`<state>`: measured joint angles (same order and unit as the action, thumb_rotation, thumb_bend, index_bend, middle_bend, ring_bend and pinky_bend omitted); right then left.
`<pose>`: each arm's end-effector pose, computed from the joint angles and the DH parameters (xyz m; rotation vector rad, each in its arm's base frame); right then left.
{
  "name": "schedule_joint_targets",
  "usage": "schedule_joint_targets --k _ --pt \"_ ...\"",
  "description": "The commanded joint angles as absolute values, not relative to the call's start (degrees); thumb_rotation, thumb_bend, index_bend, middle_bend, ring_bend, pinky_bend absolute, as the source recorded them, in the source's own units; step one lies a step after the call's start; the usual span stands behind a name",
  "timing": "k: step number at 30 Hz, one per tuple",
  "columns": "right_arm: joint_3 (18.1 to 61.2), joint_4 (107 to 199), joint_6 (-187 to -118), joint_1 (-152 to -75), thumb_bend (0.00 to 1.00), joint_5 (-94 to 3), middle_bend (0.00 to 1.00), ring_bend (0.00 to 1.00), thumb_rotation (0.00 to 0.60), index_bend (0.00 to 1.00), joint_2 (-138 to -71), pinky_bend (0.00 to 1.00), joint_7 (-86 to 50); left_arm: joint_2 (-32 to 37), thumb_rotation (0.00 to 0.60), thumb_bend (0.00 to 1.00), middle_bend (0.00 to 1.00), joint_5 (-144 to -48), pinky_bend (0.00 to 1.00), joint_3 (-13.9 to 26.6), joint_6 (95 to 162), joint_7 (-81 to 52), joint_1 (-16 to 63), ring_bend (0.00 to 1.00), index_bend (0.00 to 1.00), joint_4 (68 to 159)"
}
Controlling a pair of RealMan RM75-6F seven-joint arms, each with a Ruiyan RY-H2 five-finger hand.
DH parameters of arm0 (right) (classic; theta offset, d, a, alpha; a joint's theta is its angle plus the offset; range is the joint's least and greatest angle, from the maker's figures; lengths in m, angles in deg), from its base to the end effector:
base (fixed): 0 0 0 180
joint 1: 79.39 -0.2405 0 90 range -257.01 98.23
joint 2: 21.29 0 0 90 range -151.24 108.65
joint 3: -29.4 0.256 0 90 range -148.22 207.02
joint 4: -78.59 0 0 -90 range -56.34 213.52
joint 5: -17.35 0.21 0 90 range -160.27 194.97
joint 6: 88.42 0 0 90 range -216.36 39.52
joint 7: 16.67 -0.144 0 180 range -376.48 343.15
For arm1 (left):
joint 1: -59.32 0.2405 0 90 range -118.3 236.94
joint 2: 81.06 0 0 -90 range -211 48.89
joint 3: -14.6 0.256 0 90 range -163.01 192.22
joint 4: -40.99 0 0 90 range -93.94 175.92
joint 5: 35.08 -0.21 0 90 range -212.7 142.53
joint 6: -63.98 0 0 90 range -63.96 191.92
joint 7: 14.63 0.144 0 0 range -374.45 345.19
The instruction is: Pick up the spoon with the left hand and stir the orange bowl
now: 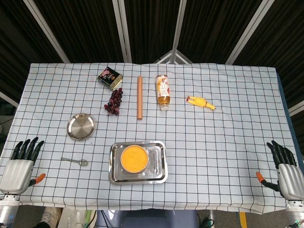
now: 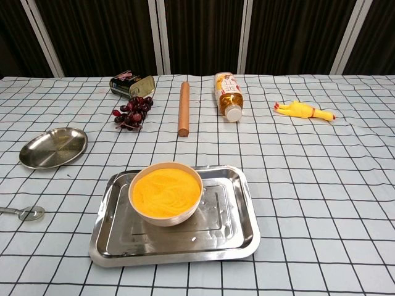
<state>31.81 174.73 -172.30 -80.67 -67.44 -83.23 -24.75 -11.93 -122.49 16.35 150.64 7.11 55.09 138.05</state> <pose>-0.3157 -0.1590 0.1622 1.2814 -1.0970 0.9610 -0.2883 0.1586 0.1172 -1.5107 -0.7707 -0.7225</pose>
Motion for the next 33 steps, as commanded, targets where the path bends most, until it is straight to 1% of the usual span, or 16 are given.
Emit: schedule_joint_targets --k 1,7,9,11,13,15,17,19,21,23,24,25,26,28,30,33 --pt "31.79 174.71 -172.33 -80.66 0.34 -67.49 0.0 0.0 0.6 0.0 -83.25 0.0 -24.72 -11.97 0.6 0.02 0.0 -122.54 0.0 16.37 150.56 7.11 55.11 0.0 0.0 138.02" --pt "31.82 174.75 -172.41 -80.57 0.34 -67.39 0.0 0.0 0.6 0.0 -83.18 0.0 -25.03 -12.03 0.6 0.02 0.0 -122.54 0.0 16.64 149.54 7.71 54.9 0.0 0.0 138.18" --pt "31.76 174.78 -172.31 -80.6 0.34 -67.42 0.0 0.0 0.6 0.0 -83.22 0.0 -24.92 -12.07 0.6 0.03 0.0 -121.99 0.05 16.68 148.27 8.31 54.47 0.0 0.0 138.38" --pt "31.67 174.84 -171.98 -80.69 0.34 -67.35 0.0 0.0 0.6 0.0 -83.26 0.0 -24.75 -12.09 0.6 0.05 0.07 -120.83 0.22 16.31 146.3 9.44 53.56 0.09 0.0 138.75" --pt "31.68 174.93 -171.79 -80.78 0.34 -67.25 0.0 0.0 0.6 0.0 -83.26 0.0 -24.59 -11.82 0.6 0.08 0.3 -119.46 0.49 15.68 144.21 10.98 52.42 0.35 0.01 138.87" --pt "31.7 175.04 -171.73 -80.82 0.34 -67.23 0.0 0.0 0.6 0.0 -83.25 0.0 -24.59 -11.38 0.6 0.09 0.48 -117.45 0.64 15.07 141.57 12.51 51.17 0.52 0.06 138.8" --pt "31.67 175.08 -171.64 -80.84 0.34 -67.22 0.0 0.0 0.6 0.0 -83.2 0.0 -24.7 -10.58 0.6 0.1 0.6 -114.26 0.74 14.12 138.47 13.77 49.79 0.63 0.12 138.56" --pt "31.65 175.13 -171.58 -80.83 0.34 -67.2 0.0 0.0 0.6 0.0 -83.12 0.0 -24.89 -9.54 0.6 0.11 0.62 -111.06 0.76 12.91 136.06 15.33 48.46 0.66 0.13 137.68" --pt "31.66 175.13 -171.56 -80.81 0.34 -67.15 0.0 0.0 0.6 0.0 -83.01 0.0 -25.13 -8.3 0.6 0.11 0.53 -108.35 0.71 11.59 134.62 17.1 47.25 0.58 0.11 136.37" --pt "31.66 175.08 -171.52 -80.79 0.34 -67.07 0.0 0.0 0.6 0.0 -82.92 0.0 -25.38 -7.09 0.6 0.11 0.25 -106.2 0.46 10.46 133.72 19.07 46.14 0.31 0.05 134.8" --pt "31.67 175.07 -171.51 -80.78 0.34 -67.02 0.0 0.0 0.6 0.0 -82.88 0.0 -25.49 -6.61 0.6 0.11 0.1 -104.76 0.26 10.08 133.02 20.08 45.67 0.14 0.01 134.3" --pt "31.69 175.06 -171.49 -80.78 0.34 -66.98 0.0 0.0 0.6 0.0 -82.84 0.0 -25.61 -6.27 0.6 0.1 0.02 -103.3 0.1 9.76 132.25 21.02 45.21 0.04 0.0 134.15" --pt "31.69 175.07 -171.48 -80.77 0.34 -66.96 0.0 0.0 0.6 0.0 -82.81 0.0 -25.73 -6.01 0.6 0.1 0.0 -102.02 0.04 9.46 131.53 21.85 44.72 0.01 0.0 134.13" --pt "31.69 175.1 -171.48 -80.74 0.34 -66.93 0.0 0.0 0.6 0.0 -82.78 0.0 -25.87 -5.67 0.6 0.1 0.0 -100.53 0.01 9.13 130.69 22.83 44.08 0.0 0.0 134.25" --pt "31.66 175.09 -171.5 -80.7 0.34 -66.93 0.0 0.0 0.6 0.0 -82.76 0.0 -25.86 -5.01 0.6 0.11 0.0 -99.14 0.01 8.95 129.82 23.51 43.33 0.0 0.06 134.24" --pt "31.68 175.09 -171.64 -80.62 0.34 -66.88 0.0 0.0 0.6 0.0 -82.79 0.0 -25.9 -3.99 0.6 0.19 0.0 -98.49 0.01 9.16 129.21 24.63 42.47 0.0 0.25 132.64"
